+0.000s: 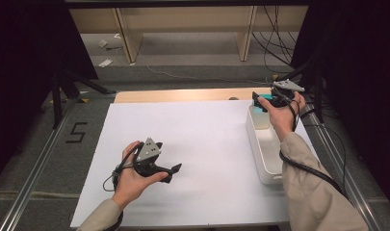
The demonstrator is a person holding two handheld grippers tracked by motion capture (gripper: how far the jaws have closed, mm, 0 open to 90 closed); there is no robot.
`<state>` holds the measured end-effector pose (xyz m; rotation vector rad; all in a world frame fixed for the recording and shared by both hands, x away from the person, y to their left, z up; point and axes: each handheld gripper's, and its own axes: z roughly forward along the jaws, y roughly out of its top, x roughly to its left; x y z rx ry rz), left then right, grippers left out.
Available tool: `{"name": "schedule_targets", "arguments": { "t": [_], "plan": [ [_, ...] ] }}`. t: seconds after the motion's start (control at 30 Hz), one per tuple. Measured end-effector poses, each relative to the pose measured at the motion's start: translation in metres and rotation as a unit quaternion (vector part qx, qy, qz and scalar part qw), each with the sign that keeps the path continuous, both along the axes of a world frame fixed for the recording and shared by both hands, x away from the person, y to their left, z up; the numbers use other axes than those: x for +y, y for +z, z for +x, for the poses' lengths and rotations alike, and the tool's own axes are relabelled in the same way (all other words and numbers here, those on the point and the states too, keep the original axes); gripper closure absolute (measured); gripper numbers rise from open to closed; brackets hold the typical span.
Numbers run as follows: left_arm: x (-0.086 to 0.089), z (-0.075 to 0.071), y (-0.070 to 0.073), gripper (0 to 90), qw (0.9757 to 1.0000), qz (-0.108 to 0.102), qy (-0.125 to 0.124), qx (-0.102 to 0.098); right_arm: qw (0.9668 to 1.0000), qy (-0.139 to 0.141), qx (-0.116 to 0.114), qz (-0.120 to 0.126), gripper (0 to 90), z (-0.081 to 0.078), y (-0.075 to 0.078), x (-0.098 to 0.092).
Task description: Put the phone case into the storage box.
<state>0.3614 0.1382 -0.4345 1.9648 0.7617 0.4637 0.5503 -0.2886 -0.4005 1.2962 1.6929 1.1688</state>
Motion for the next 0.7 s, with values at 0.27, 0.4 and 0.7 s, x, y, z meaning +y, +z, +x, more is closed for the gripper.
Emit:
{"name": "schedule_targets", "arguments": {
  "t": [0.27, 0.4, 0.7],
  "plan": [
    [0.000, 0.000, 0.000, 1.4, 1.0000, 0.000, 0.001, 0.000, 1.0000, 0.001, -0.007, 0.000, 4.1, -0.003, 0.007, -0.003],
    [-0.001, 0.000, 0.000, 1.4, 1.0000, 0.001, 0.001, 0.001, 0.9999, 0.004, -0.012, -0.002, 4.4, -0.005, 0.012, -0.003],
    [0.000, 0.000, 0.000, 1.4, 1.0000, 0.000, 0.001, 0.001, 0.9996, 0.019, -0.020, -0.007, 6.3, -0.012, 0.017, 0.002]
  ]
}}
